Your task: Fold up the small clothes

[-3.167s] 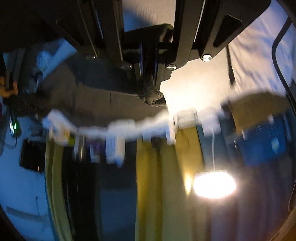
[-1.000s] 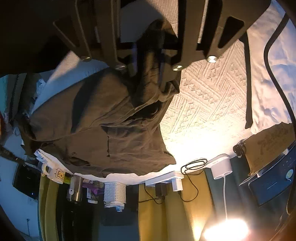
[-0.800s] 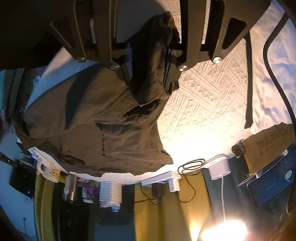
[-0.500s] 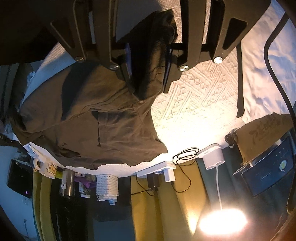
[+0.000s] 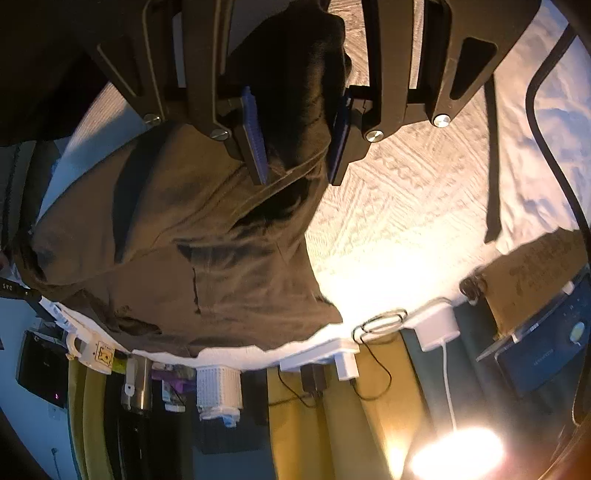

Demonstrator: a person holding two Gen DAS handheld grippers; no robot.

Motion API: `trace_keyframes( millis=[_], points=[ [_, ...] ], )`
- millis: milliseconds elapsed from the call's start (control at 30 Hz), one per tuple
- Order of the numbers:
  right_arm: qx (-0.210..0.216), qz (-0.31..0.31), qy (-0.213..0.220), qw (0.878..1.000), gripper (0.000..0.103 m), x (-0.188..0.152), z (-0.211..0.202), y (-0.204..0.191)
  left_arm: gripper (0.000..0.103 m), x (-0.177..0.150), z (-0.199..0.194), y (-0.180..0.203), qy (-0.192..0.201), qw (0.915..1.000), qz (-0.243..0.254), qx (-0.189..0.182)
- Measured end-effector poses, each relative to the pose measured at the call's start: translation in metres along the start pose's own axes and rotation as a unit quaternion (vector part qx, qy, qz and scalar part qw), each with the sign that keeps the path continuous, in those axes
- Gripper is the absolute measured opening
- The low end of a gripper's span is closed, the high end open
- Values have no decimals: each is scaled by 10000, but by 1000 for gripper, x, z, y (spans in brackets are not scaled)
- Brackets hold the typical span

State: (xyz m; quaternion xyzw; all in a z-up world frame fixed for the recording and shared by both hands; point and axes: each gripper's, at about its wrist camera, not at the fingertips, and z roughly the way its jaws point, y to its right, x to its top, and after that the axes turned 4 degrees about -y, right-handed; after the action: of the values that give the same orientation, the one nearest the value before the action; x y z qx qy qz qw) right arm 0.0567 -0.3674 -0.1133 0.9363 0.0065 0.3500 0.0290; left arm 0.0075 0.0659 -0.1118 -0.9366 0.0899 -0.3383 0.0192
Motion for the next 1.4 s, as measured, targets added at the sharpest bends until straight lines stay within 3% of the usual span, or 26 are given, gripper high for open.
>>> trace_keyframes(
  millis=[67, 233, 267, 300, 367, 433, 467, 533, 633, 767, 800, 833, 933, 967, 1033, 1133, 1400],
  points=[
    [32, -24, -22, 10000, 4, -1, 2, 0, 46, -3, 4, 0, -71, 10000, 0, -29],
    [-240, -291, -254, 9990, 4, -9, 20, -4, 46, -8, 5, 1, -53, 9999, -48, -98],
    [-306, -338, -232, 9987, 5, -11, 22, -4, 43, -10, 5, 1, -34, 9999, -49, -102],
    [-325, -360, -185, 9987, 8, -12, 22, -4, 28, -11, 5, 3, -18, 9999, -29, -120],
    [-462, -380, -194, 9980, 27, -14, 23, -1, 15, -12, 4, 7, 4, 9999, 85, -124],
    [-911, -248, -127, 9954, 91, -15, 23, 7, 9, -13, -1, 13, 116, 9997, 231, -27],
    [-1091, -68, -171, 9939, 95, -15, 24, 15, 8, -13, -4, 14, 168, 9996, 235, 0],
    [-598, 280, -258, 9975, 95, -17, 23, 31, 8, -10, -11, 11, 248, 9996, 112, -52],
    [-595, 337, -2, 9977, 95, -17, 13, 34, 8, -4, -19, 11, 330, 9994, 139, -35],
    [44, 268, 373, 9989, 94, -10, 0, 21, 8, 0, -26, 12, 415, 9990, 142, -53],
    [103, 201, 323, 9992, 88, -8, 3, 17, 8, 0, -27, 12, 430, 9990, 126, -62],
    [143, 126, 235, 9995, 73, -7, 9, 13, 8, 0, -29, 12, 449, 9989, 109, -72],
    [239, 42, -111, 9996, 42, -3, 27, 5, 8, 0, -34, 10, 513, 9986, 61, -103],
    [270, 24, -125, 9996, 36, -4, 28, 4, 8, 1, -36, 10, 540, 9985, 50, -110],
    [198, -67, -32, 9998, 13, -5, 22, 0, 8, 2, -39, 10, 591, 9982, 32, -122],
    [-32, -203, 162, 9997, 6, -1, 12, -3, 8, 6, -44, 10, 690, 9975, 34, -131],
    [-129, -371, 745, 9964, 5, 18, -33, -8, 8, 22, -57, 7, 956, 9954, 48, -94]
  ],
)
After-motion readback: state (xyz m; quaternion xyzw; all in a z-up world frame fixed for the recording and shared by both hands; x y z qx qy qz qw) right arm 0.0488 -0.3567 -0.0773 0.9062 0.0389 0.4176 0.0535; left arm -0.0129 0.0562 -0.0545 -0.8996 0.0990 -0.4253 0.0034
